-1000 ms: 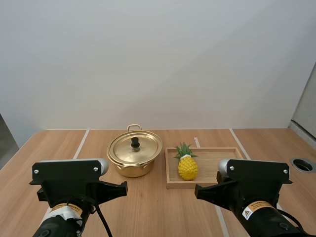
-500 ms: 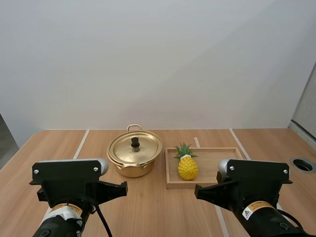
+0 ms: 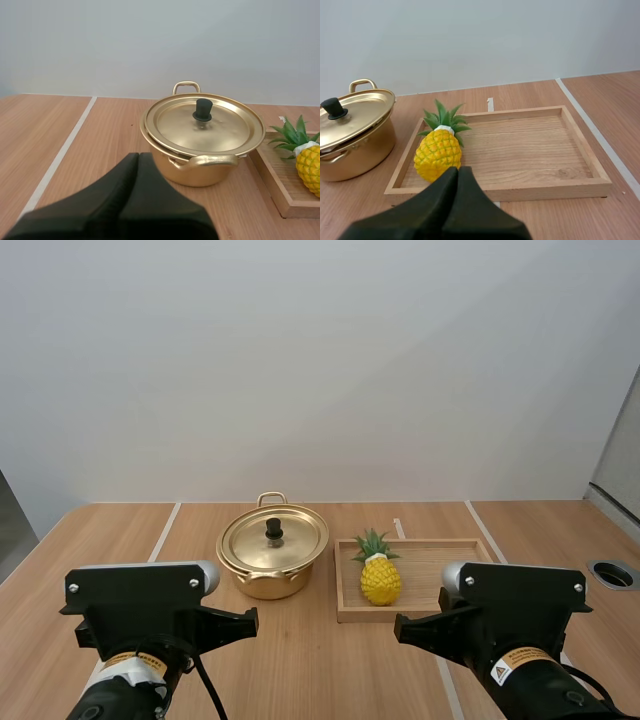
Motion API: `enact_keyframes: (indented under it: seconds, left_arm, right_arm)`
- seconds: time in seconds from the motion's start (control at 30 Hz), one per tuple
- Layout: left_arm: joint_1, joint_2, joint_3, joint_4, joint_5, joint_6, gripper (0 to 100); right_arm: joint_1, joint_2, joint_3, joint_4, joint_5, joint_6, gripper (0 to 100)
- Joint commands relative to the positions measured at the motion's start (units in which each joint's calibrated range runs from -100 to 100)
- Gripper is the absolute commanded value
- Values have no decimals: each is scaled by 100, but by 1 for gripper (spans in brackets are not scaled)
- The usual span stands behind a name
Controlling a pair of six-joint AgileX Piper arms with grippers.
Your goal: Open the pot, put the pineapple inside, and close it
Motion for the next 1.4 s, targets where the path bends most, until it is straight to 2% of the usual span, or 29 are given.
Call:
enact_keyframes:
  seconds: [0.0, 0.7, 0.83, 0.9, 0.97, 1.07, 1.1, 1.17, 1.2, 1.3, 1.37]
  left_arm:
    - [-15, -31, 0, 36, -58, -5, 0]
    - [-15, -31, 0, 46, -77, -5, 0]
    - [-15, -31, 0, 72, -46, -15, 0]
    - [4, -31, 0, 72, -46, -15, 6]
    - [62, -31, 0, 72, -32, -63, 18]
    - [153, -31, 0, 72, -32, -63, 46]
    - [159, -31, 0, 72, -32, -63, 59]
    - [159, -31, 0, 72, -32, -63, 92]
    - [159, -31, 0, 72, -32, -63, 100]
    - [159, -31, 0, 72, -68, -63, 100]
    - [159, -31, 0, 157, -75, 36, 100]
  right_arm:
    - [5, -26, 0, 14, -100, -28, 0]
    - [5, -26, 0, 14, -100, -28, 0]
    - [5, -26, 0, -564, -83, -1, 0]
    - [5, -26, 0, -697, -83, 139, 0]
    - [5, -26, 0, -833, -83, 321, 15]
    - [-63, -26, 0, -936, -48, 546, 71]
    - [-70, -26, 0, -936, -2, 621, 100]
    - [-70, -26, 0, -945, 36, 722, 100]
    - [-70, -26, 0, -964, 41, 756, 100]
    - [-70, -26, 0, -1119, 21, 770, 100]
    - [-70, -26, 0, -1555, 4, 736, 100]
